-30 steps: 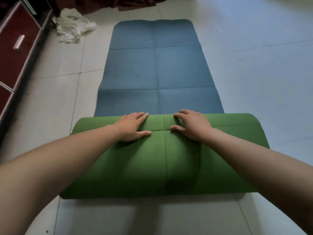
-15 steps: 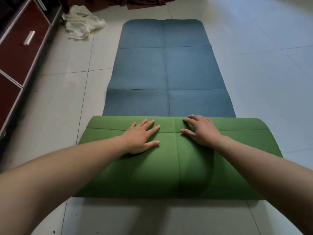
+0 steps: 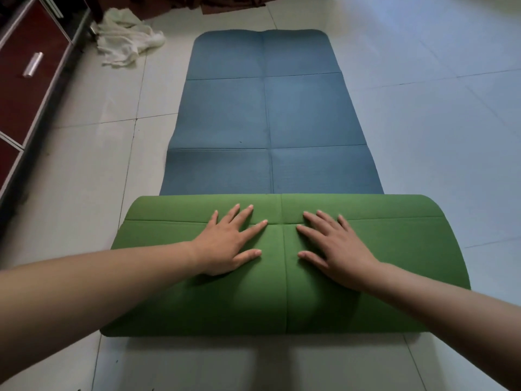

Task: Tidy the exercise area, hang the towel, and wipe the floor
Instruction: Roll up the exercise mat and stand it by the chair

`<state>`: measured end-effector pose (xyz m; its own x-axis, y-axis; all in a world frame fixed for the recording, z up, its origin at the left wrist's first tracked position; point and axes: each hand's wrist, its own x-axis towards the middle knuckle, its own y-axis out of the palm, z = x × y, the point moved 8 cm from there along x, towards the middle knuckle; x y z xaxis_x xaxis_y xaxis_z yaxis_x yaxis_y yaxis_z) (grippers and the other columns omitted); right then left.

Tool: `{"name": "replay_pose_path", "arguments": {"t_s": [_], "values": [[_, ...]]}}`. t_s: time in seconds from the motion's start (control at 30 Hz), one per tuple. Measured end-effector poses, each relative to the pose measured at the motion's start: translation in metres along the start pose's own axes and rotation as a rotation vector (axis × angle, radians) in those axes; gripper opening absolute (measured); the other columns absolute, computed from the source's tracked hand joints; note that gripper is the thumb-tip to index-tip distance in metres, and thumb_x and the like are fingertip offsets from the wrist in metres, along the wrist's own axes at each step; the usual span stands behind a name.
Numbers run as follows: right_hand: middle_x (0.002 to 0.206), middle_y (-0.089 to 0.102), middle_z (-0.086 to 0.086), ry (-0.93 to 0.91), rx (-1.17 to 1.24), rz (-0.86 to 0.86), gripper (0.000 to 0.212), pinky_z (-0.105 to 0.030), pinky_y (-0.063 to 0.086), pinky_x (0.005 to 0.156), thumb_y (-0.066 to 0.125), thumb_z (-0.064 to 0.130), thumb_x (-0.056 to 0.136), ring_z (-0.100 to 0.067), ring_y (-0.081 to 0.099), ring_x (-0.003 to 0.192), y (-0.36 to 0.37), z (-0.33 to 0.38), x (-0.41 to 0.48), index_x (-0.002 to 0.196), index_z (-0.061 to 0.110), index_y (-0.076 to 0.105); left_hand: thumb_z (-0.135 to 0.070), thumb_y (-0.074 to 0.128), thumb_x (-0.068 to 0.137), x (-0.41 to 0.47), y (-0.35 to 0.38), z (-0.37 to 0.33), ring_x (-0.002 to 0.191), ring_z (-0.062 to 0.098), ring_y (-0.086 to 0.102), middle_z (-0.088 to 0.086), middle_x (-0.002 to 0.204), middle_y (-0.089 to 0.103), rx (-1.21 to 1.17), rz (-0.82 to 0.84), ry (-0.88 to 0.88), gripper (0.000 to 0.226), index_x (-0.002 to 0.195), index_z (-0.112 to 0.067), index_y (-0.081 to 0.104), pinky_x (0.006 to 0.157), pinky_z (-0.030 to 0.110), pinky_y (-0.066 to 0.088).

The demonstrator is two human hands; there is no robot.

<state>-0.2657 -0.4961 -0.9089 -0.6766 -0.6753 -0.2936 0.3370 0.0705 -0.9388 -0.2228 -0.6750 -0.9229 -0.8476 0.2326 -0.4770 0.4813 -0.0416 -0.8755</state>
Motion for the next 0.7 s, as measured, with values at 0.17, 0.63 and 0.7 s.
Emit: {"name": "replay_pose_path", "arguments": {"t_s": [0.17,0.63,0.7], "values": [[0.158,0.006,0.002,-0.051,-0.028,0.055,0.096,-0.04,-0.003,0.114,-0.011,0.077,0.065,-0.019,0.002,0.145,0.009,0.007,-0.016,0.146,0.034,0.016,-0.066,0.02,0.09,0.015,0.0,0.003,0.145,0.026,-0.012,0.005,0.157,-0.016,-0.007,0.005,-0.039,0.068,0.147,-0.042,-0.007,0.115,0.057,0.004],[0.157,-0.013,0.004,0.031,-0.054,0.009,0.111,-0.046,-0.008,0.113,0.01,0.09,0.059,-0.016,-0.013,0.143,0.008,-0.007,-0.011,0.149,0.026,-0.003,-0.083,0.016,0.07,-0.029,0.01,-0.038,0.145,0.02,-0.015,-0.005,0.157,-0.018,0.014,-0.001,0.088,0.097,0.148,-0.032,-0.011,0.117,0.052,0.001],[0.157,-0.014,0.004,0.059,-0.055,0.003,0.109,-0.047,-0.006,0.114,0.02,0.087,0.063,-0.016,-0.012,0.143,0.002,-0.012,-0.001,0.149,0.024,-0.005,-0.082,0.035,0.072,-0.031,0.014,-0.042,0.144,0.021,-0.017,-0.004,0.156,-0.021,0.036,-0.007,0.093,0.103,0.148,-0.031,-0.012,0.117,0.052,0.0]]}}
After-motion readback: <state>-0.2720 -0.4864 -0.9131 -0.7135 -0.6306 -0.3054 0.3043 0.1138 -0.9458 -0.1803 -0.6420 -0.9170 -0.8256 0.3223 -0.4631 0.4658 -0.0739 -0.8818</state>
